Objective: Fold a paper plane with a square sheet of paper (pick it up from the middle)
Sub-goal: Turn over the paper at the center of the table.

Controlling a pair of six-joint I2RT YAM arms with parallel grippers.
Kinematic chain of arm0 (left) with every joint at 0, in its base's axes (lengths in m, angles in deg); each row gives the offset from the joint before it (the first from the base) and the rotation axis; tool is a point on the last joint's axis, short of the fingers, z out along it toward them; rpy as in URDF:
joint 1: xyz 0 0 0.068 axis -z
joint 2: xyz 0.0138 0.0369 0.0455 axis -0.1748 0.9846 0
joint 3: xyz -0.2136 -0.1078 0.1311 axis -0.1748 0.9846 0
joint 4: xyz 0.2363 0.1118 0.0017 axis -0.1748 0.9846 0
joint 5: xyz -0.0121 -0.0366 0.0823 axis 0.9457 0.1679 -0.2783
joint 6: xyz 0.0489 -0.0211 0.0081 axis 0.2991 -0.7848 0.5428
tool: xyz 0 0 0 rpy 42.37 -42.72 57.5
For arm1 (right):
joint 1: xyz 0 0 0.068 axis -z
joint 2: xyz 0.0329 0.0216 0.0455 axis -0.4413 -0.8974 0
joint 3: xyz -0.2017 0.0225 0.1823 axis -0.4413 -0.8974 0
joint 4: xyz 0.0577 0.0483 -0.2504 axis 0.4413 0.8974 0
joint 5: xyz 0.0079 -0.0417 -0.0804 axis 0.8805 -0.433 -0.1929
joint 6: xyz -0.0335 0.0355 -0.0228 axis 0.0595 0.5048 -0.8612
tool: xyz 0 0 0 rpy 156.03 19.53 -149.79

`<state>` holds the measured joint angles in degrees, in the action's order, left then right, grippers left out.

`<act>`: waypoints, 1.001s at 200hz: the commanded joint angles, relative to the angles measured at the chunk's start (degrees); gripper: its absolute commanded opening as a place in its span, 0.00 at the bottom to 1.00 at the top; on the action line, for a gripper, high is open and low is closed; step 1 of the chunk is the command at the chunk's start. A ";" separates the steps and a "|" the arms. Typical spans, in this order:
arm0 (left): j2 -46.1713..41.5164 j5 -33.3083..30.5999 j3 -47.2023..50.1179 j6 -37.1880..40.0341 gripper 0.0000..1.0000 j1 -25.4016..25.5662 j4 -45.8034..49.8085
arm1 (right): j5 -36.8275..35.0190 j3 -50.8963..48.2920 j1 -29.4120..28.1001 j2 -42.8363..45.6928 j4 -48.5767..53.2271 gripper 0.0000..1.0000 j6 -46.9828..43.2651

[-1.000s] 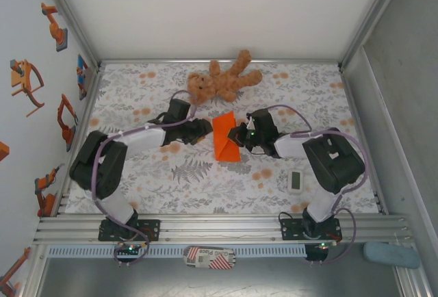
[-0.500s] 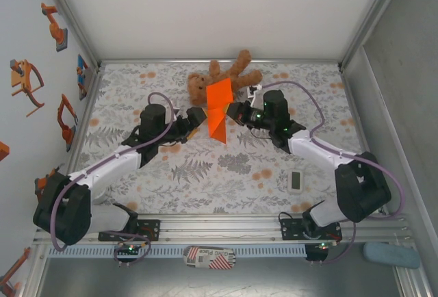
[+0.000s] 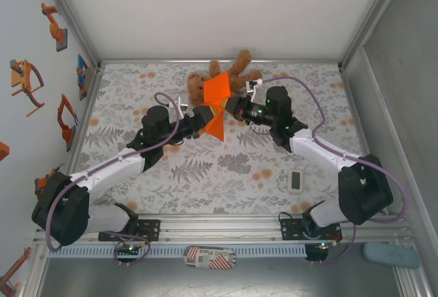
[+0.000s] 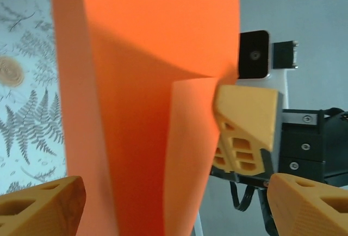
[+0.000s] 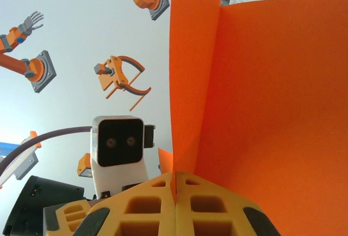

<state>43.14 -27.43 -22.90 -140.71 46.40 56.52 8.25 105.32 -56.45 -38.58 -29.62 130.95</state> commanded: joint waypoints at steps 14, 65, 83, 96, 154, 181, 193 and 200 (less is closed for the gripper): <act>-2.04 0.85 -0.90 0.22 0.77 -0.64 -2.78 | 0.56 1.53 -0.33 0.85 -1.18 0.00 0.41; -2.98 2.11 0.53 0.07 0.49 -2.97 -5.45 | -0.41 1.72 -0.33 1.01 0.36 0.00 0.24; -2.51 3.29 0.01 0.55 0.39 -3.45 -6.28 | -1.10 1.63 -0.33 1.20 1.23 0.00 0.12; -1.68 4.49 -0.74 0.75 0.34 -3.81 -6.14 | -1.61 1.67 -0.33 1.36 1.56 0.00 0.15; 0.75 8.39 -3.22 1.54 0.16 -6.00 -3.60 | -6.37 4.01 -0.40 3.91 12.31 0.14 -5.19; 0.62 8.49 -2.89 3.32 0.12 -6.54 -1.12 | -10.18 5.84 -0.41 5.77 20.75 0.35 -9.15; 0.39 8.27 -2.54 4.58 0.10 -6.69 0.34 | -13.02 6.67 -0.41 6.94 25.44 0.42 -11.30; -0.04 7.87 -2.51 5.68 0.09 -6.77 1.84 | -14.59 7.13 -0.35 7.61 27.87 0.45 -12.43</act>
<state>43.60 -20.61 -24.08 -139.16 40.02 55.21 0.20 109.32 -56.55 -34.23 -12.12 124.33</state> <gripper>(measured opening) 0.102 0.413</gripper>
